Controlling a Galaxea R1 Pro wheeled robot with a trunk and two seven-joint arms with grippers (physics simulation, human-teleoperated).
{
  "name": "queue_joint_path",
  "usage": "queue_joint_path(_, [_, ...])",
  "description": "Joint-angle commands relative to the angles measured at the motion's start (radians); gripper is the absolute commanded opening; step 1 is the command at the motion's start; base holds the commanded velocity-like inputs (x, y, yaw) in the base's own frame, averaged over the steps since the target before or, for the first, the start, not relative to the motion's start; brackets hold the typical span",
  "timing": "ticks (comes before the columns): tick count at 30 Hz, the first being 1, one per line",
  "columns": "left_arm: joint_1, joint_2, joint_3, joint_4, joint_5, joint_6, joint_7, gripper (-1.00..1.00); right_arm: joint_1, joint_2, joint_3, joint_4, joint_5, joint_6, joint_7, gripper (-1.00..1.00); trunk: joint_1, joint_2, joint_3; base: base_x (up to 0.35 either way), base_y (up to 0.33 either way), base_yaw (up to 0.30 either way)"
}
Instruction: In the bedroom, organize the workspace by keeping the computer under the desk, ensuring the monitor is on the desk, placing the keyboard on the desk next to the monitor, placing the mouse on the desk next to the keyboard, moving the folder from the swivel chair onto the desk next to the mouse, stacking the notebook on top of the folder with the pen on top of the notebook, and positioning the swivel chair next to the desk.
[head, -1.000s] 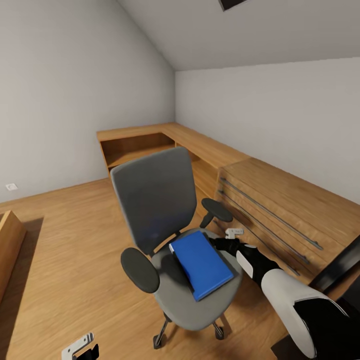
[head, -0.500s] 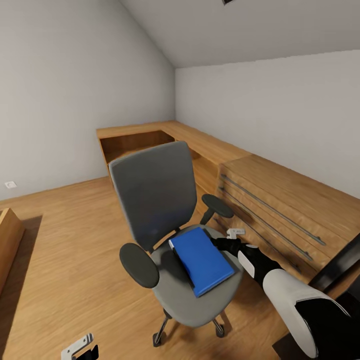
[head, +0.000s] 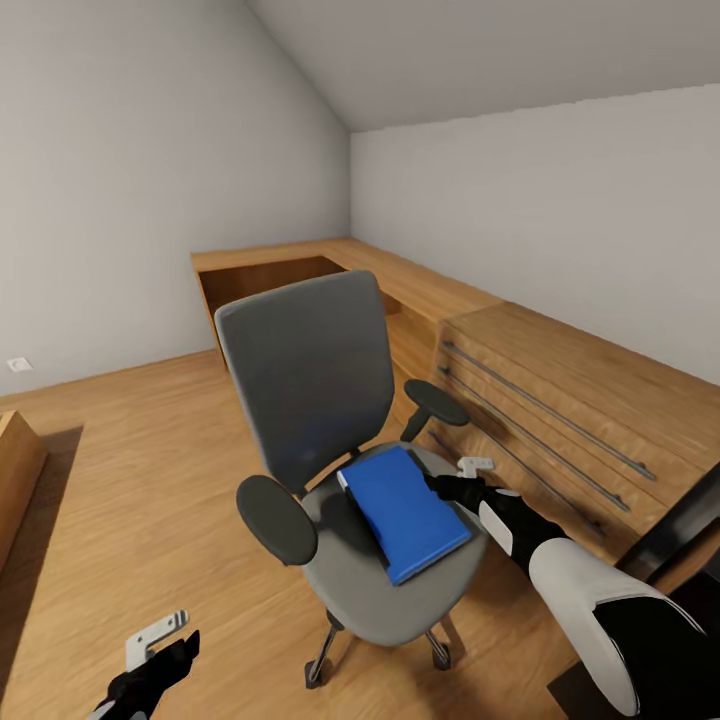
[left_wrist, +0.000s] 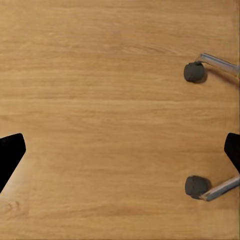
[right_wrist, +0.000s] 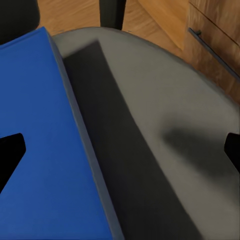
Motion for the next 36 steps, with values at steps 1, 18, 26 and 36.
queue_joint_path(1, [0.0,0.002,0.009,-0.04,0.011,0.038,0.006,1.0,0.0,-0.001,0.008,-0.002,-0.011,0.005,0.0,1.0,0.004,-0.008,-0.004,0.0,0.0,0.0])
queue_joint_path(18, [0.0,-0.028,0.066,0.004,0.012,0.09,0.001,1.0,0.0,-0.002,0.008,-0.002,-0.015,0.005,0.003,1.0,0.027,-0.05,-0.023,0.0,0.0,0.0])
queue_joint_path(26, [0.0,-0.029,0.066,0.011,0.012,0.063,0.001,1.0,0.0,-0.003,0.008,-0.002,-0.015,0.005,0.016,1.0,0.057,-0.106,-0.048,0.0,0.0,0.0])
queue_joint_path(36, [0.0,-0.029,0.066,0.036,0.011,0.05,0.0,1.0,0.0,-0.008,0.008,-0.002,-0.013,0.007,0.101,1.0,0.057,-0.106,-0.048,0.0,0.0,0.0])
